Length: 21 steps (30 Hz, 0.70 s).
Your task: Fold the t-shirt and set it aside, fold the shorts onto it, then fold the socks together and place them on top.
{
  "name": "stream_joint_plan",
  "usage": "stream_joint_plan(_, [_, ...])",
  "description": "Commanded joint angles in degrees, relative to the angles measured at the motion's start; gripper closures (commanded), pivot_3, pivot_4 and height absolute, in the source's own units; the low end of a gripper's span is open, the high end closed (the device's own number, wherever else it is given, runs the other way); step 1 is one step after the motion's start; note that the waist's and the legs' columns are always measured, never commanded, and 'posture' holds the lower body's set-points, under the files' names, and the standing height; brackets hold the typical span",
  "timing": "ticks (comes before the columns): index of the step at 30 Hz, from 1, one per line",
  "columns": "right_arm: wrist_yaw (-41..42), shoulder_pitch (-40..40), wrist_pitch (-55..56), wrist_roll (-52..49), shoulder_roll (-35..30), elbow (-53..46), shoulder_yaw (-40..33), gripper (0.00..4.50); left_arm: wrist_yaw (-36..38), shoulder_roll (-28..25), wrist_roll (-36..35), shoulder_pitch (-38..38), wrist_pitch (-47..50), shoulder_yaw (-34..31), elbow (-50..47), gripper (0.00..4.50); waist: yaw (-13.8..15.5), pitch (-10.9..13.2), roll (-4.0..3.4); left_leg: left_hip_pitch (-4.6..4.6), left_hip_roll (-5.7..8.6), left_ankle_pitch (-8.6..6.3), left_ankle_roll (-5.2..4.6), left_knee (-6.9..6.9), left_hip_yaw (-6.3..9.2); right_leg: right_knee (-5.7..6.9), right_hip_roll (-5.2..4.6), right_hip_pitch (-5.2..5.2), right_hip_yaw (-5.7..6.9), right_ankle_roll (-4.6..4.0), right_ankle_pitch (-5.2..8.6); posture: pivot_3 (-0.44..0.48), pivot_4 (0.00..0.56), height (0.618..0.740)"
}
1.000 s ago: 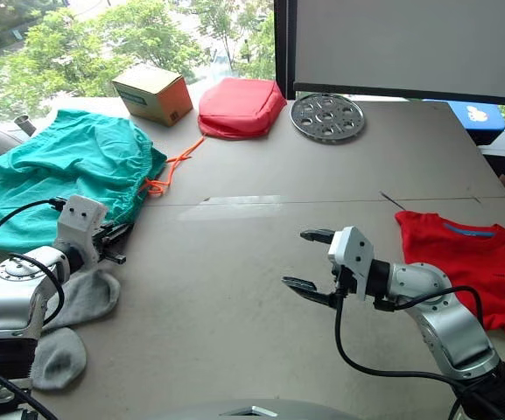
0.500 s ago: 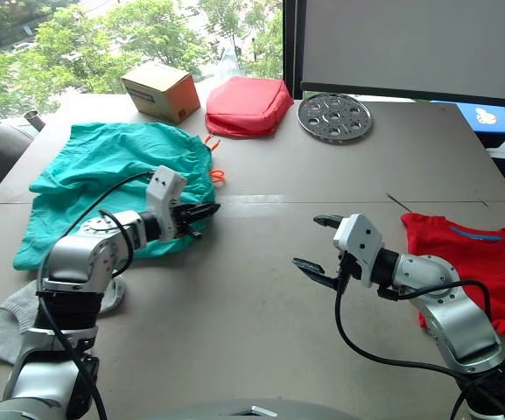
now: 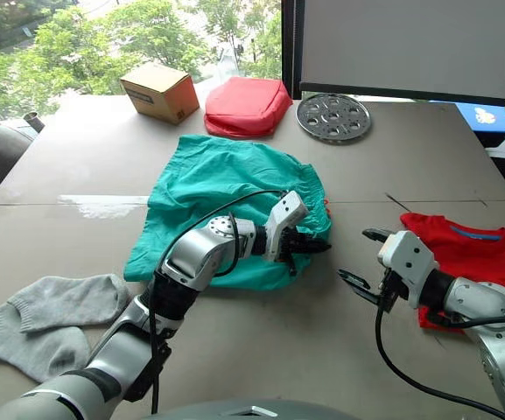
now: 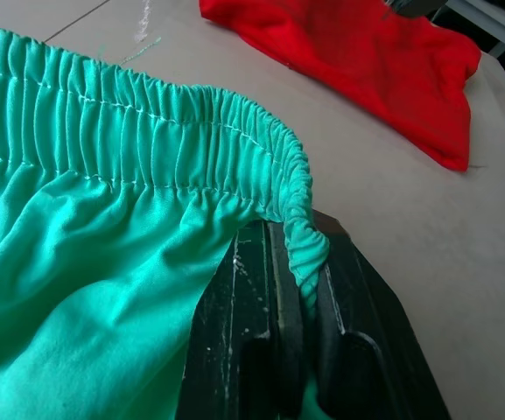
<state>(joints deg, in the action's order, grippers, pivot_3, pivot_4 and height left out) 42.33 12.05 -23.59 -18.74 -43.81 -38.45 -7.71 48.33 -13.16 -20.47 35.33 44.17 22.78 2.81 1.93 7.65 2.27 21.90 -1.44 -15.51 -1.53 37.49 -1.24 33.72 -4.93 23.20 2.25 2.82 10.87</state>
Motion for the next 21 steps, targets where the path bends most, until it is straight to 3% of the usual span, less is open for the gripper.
stream_joint_plan(1, [1.7, -0.4, 1.2, -0.1, -1.6, -2.7, -1.2, 0.0, 3.2, -3.5, -4.1, -0.2, -0.4, -6.8, -4.7, 2.84, -0.2, 0.0, 0.0, -0.01, -0.01, 0.0, 0.0, 0.0, 0.01, 0.01, 0.0, 0.0, 0.0, 0.0, 0.0, 0.0, 0.15, 0.739])
stream_joint_plan(7, [5.9, -6.5, 8.1, 6.8, -4.6, 1.8, 7.2, 0.0, 7.3, -17.7, -16.4, -9.3, 6.8, -23.1, -19.2, 0.04, -1.6, 0.1, -0.08, -0.15, -0.13, 0.0, 0.0, -0.07, 0.2, 0.03, 0.03, 0.01, -0.04, 0.05, 0.04, 0.0, 0.15, 0.739])
stream_joint_plan(13, [9.1, -14.8, 17.7, 14.5, -4.1, 11.7, 16.3, 0.0, 8.8, -29.6, -14.4, -26.6, -2.0, -38.0, -26.0, 0.04, -0.9, 0.1, -0.06, -0.15, -0.08, 0.0, 0.01, -0.05, 0.19, 0.0, -0.02, -0.01, -0.08, 0.08, 0.06, 0.0, 0.15, 0.739])
stream_joint_plan(17, [9.1, -19.4, 26.1, 20.5, -3.4, 19.9, 20.3, 0.0, 10.5, -30.7, -10.6, -41.9, -12.9, -47.2, -28.9, 0.04, -0.9, 0.2, -0.14, -0.11, -0.04, 0.0, 0.02, -0.04, 0.16, -0.04, -0.09, 0.0, 0.0, 0.06, 0.07, 0.0, 0.15, 0.739])
stream_joint_plan(21, [6.7, -23.1, 28.1, 24.2, -0.2, 25.0, 22.2, 0.0, 14.7, -30.5, -6.9, -52.8, -24.2, -51.8, -26.7, 0.04, -1.1, 0.2, -0.18, -0.15, -0.09, 0.0, 0.04, -0.04, 0.04, -0.02, -0.08, 0.04, 0.01, 0.06, 0.07, 0.0, 0.15, 0.739])
